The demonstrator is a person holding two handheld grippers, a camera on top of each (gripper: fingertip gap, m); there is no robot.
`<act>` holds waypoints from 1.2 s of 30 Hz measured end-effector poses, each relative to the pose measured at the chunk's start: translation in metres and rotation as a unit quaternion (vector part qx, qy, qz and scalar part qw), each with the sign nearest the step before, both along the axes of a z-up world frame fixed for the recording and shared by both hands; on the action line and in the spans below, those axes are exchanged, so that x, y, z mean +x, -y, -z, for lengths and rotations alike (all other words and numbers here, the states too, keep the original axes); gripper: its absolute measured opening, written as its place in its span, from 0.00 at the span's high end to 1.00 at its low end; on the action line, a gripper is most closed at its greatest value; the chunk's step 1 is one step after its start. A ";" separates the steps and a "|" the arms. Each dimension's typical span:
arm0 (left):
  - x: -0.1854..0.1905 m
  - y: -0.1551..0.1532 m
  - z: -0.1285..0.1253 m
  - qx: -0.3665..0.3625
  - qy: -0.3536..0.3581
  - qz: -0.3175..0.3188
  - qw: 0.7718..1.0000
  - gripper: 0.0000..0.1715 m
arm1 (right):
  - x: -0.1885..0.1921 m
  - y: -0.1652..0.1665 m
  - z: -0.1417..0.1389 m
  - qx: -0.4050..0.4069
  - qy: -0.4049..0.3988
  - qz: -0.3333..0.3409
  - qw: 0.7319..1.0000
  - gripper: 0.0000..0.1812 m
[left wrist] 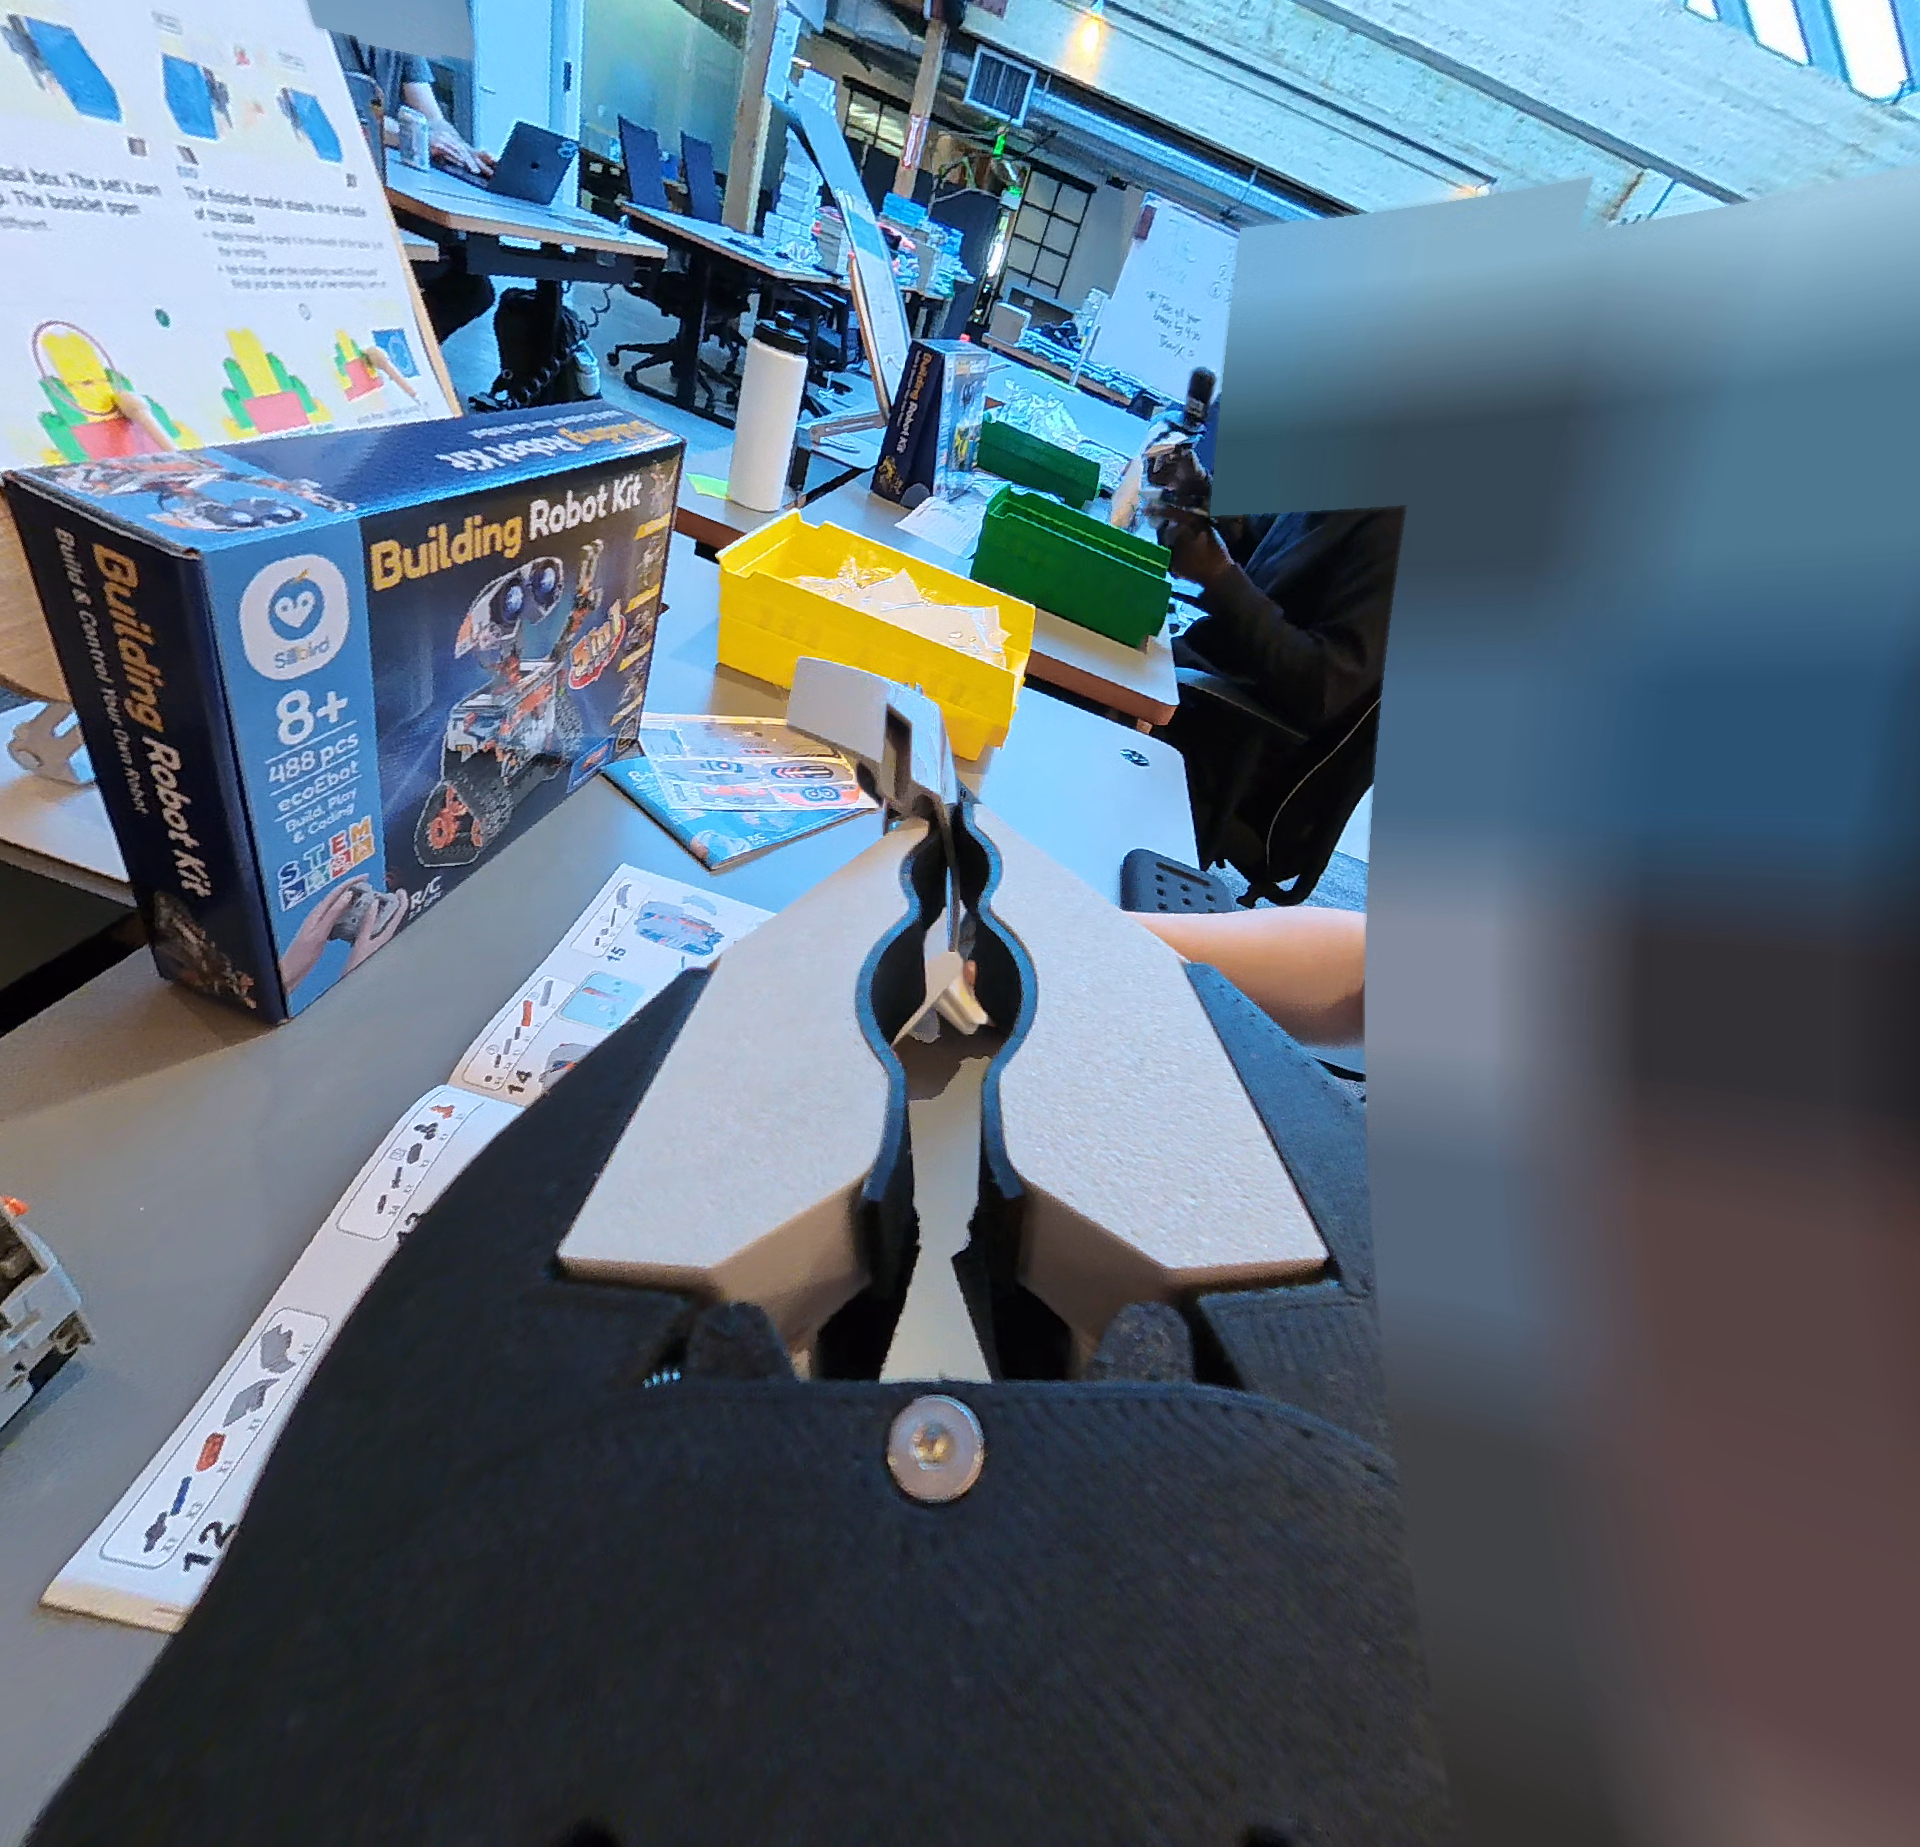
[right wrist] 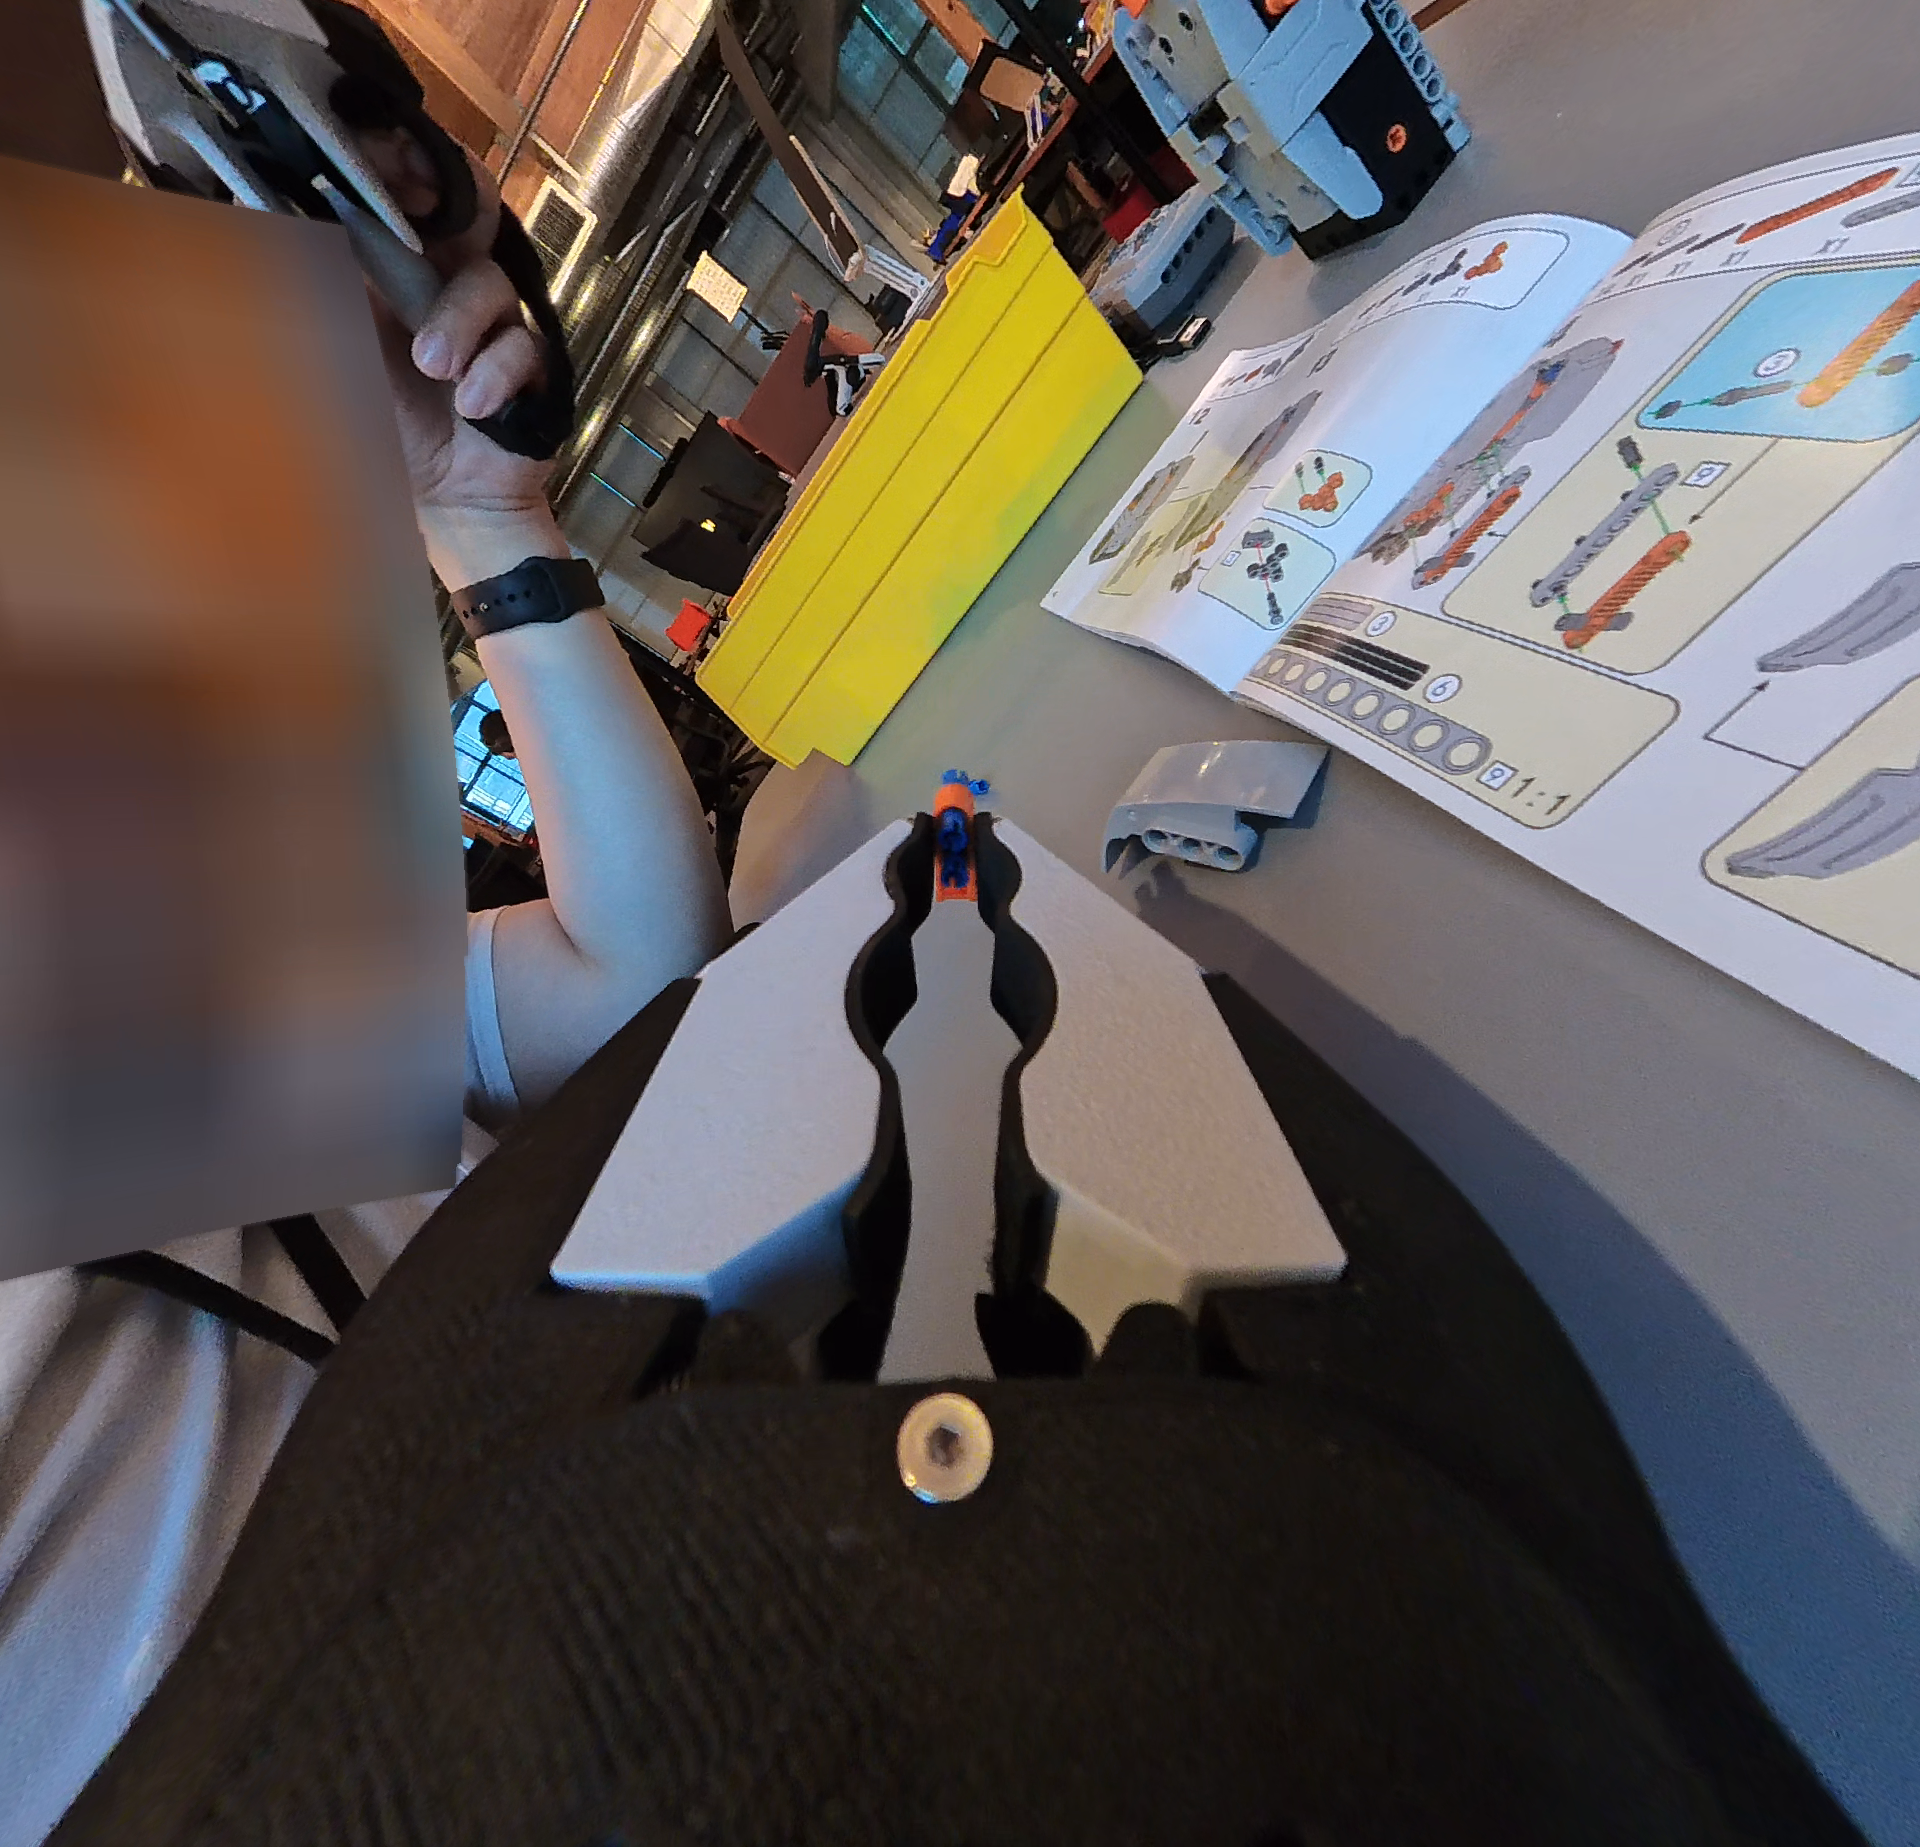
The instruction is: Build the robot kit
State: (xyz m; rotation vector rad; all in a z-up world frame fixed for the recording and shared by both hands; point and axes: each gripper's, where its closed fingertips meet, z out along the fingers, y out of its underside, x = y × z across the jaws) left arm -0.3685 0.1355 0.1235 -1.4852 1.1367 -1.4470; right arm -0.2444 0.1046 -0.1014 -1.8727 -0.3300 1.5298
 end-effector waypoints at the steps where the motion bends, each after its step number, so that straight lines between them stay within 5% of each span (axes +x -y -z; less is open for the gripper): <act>1: 0.000 0.001 -0.001 0.001 0.000 0.001 1.000 1.00 | 0.000 0.000 0.000 0.000 0.000 0.001 1.000 0.97; 36: -0.006 0.000 -0.003 -0.003 0.007 -0.002 1.000 1.00 | -0.001 -0.001 0.002 -0.006 0.003 -0.002 1.000 0.97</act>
